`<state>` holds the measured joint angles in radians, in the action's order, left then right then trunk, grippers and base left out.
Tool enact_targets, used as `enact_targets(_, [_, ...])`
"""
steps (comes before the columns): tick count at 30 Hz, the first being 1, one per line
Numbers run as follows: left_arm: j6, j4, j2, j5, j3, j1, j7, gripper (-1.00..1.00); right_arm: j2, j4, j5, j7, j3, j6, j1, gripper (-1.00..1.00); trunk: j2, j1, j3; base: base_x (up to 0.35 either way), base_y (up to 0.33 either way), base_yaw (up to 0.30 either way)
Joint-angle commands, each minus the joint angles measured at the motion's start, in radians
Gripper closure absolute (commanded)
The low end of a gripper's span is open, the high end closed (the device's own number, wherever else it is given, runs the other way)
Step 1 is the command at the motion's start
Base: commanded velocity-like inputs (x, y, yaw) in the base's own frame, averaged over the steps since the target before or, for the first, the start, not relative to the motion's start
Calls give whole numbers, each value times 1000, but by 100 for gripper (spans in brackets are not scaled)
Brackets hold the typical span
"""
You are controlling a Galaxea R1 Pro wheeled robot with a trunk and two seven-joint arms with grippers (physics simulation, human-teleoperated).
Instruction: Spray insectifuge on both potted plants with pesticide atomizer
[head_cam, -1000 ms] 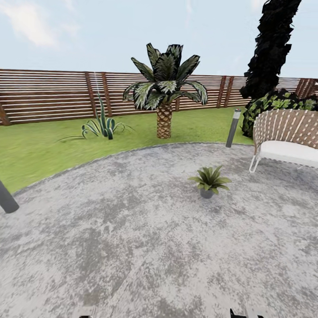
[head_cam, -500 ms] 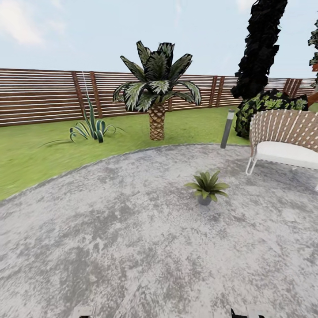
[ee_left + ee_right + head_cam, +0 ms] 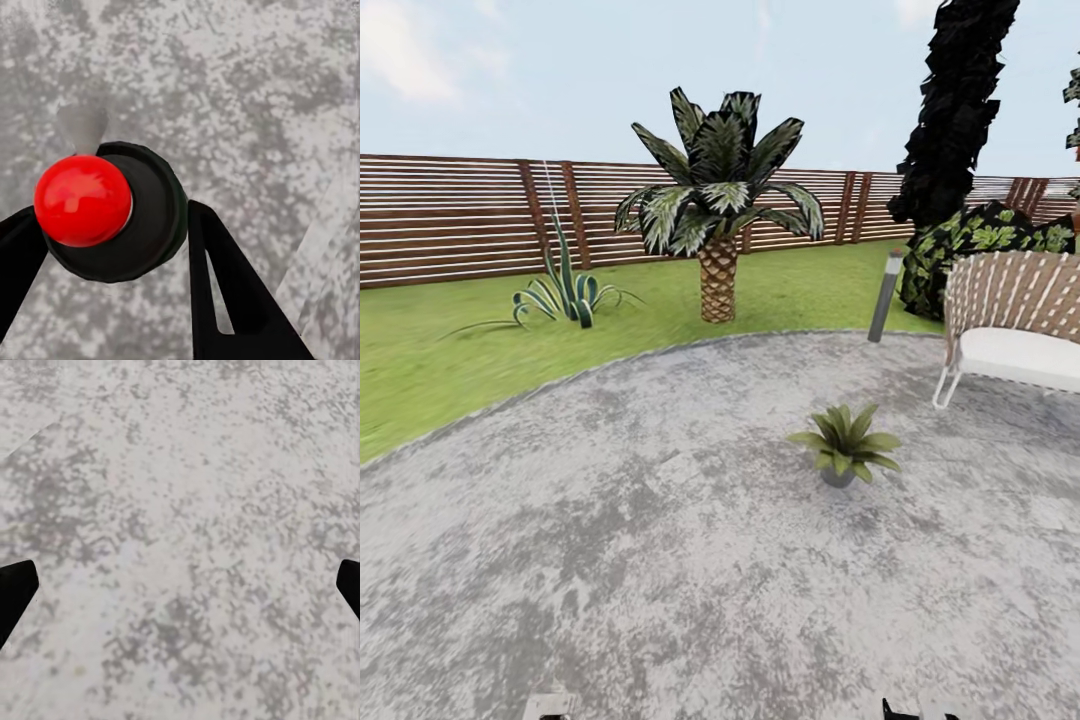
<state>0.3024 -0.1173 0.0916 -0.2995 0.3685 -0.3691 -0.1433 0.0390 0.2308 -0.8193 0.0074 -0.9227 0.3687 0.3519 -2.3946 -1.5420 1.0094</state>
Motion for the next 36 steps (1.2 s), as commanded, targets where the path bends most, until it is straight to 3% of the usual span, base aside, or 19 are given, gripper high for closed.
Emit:
enact_targets(1, [3, 1, 0, -7, 9, -1, -5, 100, 0, -1, -9, 1, -8, 4, 1, -100, 0, 0, 1, 338, 76, 0])
enact_targets(36, [3, 1, 0, -6, 9, -1, -5, 100, 1, -1, -8, 2, -8, 4, 1, -100, 0, 0, 1, 338, 99, -22])
